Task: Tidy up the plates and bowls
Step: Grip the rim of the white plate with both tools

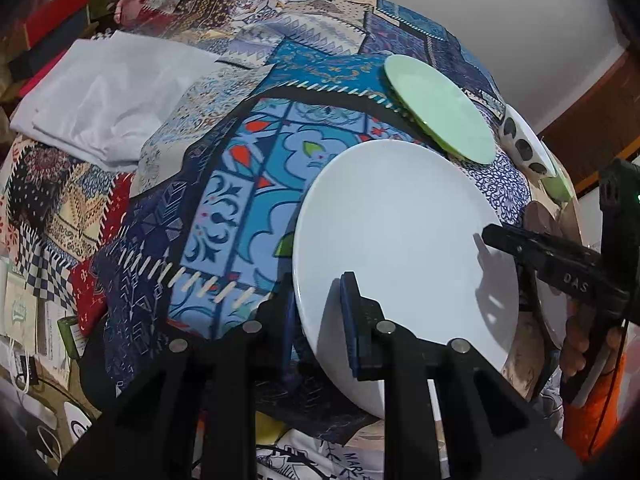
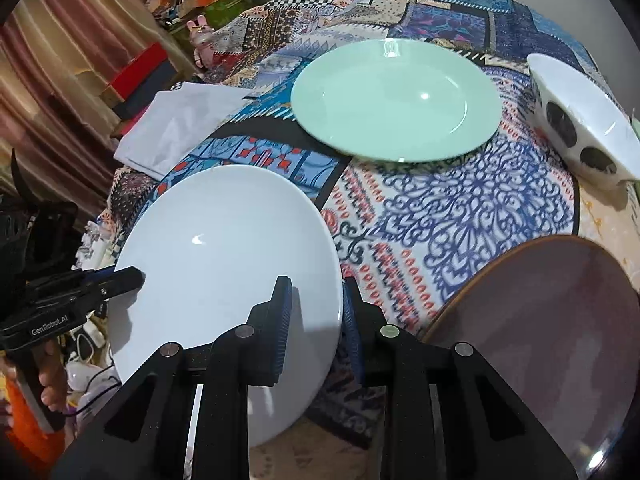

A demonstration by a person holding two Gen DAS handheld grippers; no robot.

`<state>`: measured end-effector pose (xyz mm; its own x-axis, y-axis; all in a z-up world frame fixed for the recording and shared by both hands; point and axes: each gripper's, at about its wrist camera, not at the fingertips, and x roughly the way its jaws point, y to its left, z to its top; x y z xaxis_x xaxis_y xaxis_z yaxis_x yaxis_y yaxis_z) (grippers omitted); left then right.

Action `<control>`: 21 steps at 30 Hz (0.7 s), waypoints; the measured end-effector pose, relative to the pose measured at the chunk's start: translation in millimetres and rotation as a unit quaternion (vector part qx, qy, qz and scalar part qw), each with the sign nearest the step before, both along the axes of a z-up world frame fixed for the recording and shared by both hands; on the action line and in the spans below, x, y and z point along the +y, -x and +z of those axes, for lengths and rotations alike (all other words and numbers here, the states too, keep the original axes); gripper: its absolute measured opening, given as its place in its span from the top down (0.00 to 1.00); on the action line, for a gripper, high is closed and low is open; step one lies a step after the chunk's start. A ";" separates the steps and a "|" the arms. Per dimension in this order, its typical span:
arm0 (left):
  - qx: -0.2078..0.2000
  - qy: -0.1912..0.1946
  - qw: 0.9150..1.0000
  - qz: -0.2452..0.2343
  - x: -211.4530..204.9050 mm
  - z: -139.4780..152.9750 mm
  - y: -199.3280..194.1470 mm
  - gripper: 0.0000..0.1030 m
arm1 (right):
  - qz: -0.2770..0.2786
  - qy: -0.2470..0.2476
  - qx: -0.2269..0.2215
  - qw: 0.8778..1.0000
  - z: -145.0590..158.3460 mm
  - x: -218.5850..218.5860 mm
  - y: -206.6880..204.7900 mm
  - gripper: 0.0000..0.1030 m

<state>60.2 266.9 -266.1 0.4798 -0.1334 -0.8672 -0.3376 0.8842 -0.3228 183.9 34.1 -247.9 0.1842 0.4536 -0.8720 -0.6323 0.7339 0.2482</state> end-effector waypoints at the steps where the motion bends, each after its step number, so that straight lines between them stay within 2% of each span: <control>1: 0.001 0.001 1.000 0.002 1.4 -0.5 2.1 0.79 | 0.002 0.003 0.007 1.000 -3.8 0.3 1.2 0.77; 13: 0.001 0.001 1.000 -0.005 -4.3 -3.5 10.9 0.77 | -0.008 -0.006 -0.003 1.000 0.6 -1.4 5.0 0.77; 16: 0.005 -0.012 1.000 -0.002 -8.7 -0.9 10.6 0.76 | -0.009 -0.011 -0.011 1.000 6.3 -3.7 7.3 0.77; 21: 0.006 -0.009 1.000 0.008 -9.9 3.6 12.2 0.75 | -0.015 -0.024 -0.022 0.999 17.2 -10.4 10.0 0.77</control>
